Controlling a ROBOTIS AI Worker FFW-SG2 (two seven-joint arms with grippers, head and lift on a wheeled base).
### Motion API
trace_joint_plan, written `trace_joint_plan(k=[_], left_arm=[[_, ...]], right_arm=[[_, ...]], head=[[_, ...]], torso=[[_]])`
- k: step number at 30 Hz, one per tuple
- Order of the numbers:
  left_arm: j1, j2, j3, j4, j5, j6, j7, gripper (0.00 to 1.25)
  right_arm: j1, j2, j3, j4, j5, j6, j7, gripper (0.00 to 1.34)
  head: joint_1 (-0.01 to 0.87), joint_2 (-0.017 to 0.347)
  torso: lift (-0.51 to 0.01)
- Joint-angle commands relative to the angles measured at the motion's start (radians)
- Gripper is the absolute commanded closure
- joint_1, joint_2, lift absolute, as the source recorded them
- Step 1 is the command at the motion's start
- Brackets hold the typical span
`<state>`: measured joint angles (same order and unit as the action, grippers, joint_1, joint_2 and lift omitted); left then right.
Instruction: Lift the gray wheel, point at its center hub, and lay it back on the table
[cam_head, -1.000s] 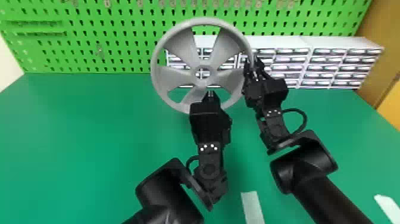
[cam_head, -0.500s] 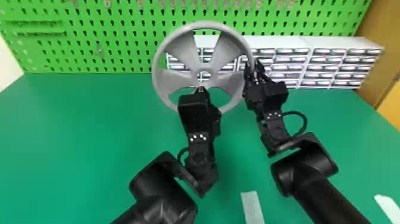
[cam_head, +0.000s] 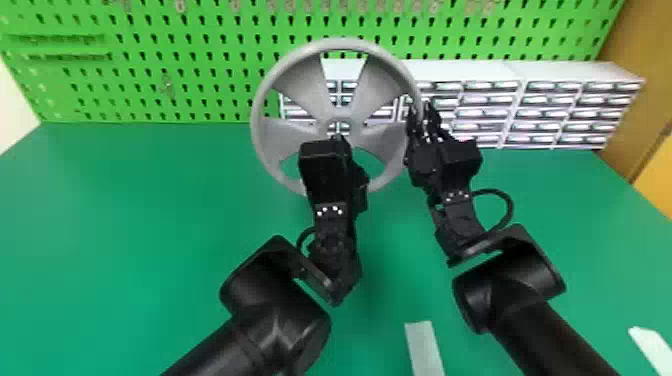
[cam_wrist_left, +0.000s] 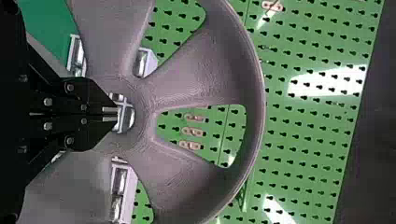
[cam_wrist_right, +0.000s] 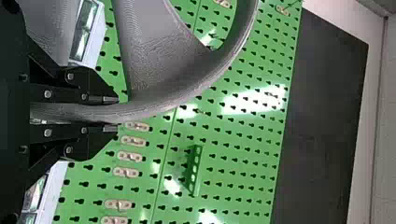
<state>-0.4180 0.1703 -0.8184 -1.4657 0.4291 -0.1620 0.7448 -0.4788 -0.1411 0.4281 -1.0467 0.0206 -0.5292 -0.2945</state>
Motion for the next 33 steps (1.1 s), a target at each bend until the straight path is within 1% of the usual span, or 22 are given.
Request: trace_joint_plan(k=[1, 6, 12, 33], left_arm=[[-0.024, -0.005, 0.001, 0.034, 0.007, -0.008, -0.007, 1.18], [-0.036, -0.012, 0.013, 0.053, 0.007, -0.016, -0.016, 1.18], [-0.045, -0.014, 0.016, 0.068, 0.007, -0.021, -0.024, 1.18], [-0.041, -0.018, 0.021, 0.070, 0.019, -0.027, -0.030, 1.18]], right_arm=[[0.002, 0.000, 0.006, -0.003, -0.002, 0.000, 0.000, 1.23], [0.003, 0.000, 0.012, -0.003, -0.004, 0.000, 0.000, 1.23], [0.002, 0.000, 0.014, -0.004, -0.007, 0.000, 0.000, 1.23], [0.002, -0.002, 0.011, -0.007, -0.008, 0.000, 0.000, 1.23]], head=[[0.692, 0.048], [0.692, 0.048], [0.692, 0.048], [0.692, 0.048]], torso=[[-0.096], [-0.096], [-0.096], [-0.096]])
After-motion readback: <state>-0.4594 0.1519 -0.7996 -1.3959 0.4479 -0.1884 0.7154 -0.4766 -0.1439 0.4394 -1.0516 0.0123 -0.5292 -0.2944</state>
